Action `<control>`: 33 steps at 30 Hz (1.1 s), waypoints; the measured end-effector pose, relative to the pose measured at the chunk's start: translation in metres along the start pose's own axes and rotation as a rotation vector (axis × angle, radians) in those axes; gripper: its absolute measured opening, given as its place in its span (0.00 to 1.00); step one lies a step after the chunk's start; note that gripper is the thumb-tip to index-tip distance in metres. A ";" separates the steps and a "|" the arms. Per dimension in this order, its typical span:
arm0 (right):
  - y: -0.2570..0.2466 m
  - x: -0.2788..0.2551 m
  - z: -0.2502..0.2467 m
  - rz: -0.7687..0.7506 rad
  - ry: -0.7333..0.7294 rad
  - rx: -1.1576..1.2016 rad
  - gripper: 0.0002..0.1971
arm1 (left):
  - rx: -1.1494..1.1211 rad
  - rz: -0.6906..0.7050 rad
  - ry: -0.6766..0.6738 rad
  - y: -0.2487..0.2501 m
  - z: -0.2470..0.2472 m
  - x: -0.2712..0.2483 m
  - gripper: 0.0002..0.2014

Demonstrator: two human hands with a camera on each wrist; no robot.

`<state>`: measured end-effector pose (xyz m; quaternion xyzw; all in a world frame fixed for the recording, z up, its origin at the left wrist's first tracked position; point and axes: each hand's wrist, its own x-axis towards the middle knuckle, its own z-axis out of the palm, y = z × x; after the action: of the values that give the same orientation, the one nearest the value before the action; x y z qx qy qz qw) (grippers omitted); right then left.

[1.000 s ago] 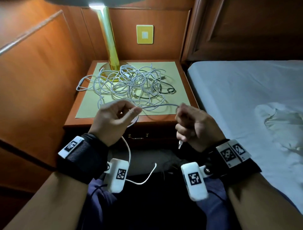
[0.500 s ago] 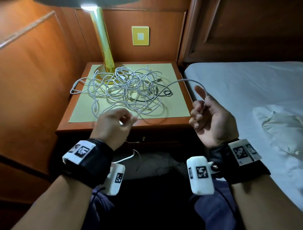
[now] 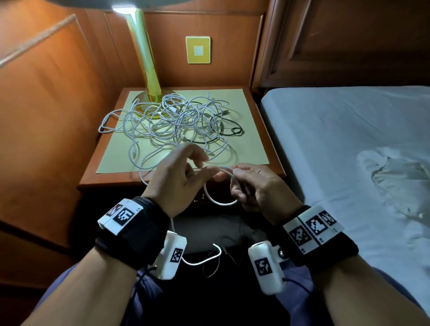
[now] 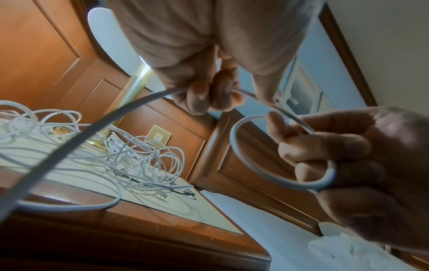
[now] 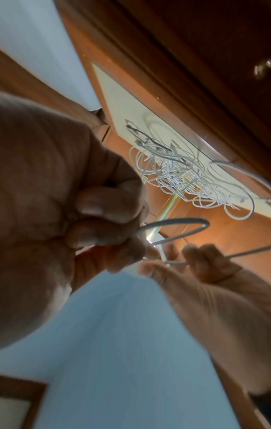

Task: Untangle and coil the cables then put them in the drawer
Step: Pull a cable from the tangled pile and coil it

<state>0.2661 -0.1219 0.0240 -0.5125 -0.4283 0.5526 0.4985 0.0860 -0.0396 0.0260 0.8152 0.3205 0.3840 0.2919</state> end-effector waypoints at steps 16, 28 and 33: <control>-0.005 0.001 -0.003 0.113 -0.078 0.266 0.17 | -0.308 -0.335 -0.026 -0.014 -0.001 0.011 0.14; 0.009 0.008 -0.007 -0.124 0.368 -0.319 0.05 | -0.402 -0.369 -0.060 0.005 0.013 0.008 0.12; 0.004 0.006 -0.005 -0.076 0.178 -0.232 0.05 | -0.265 -0.288 0.016 -0.003 0.003 0.011 0.06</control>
<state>0.2707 -0.1168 0.0187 -0.5969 -0.4624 0.4325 0.4927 0.0929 -0.0297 0.0271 0.7123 0.3828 0.3838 0.4459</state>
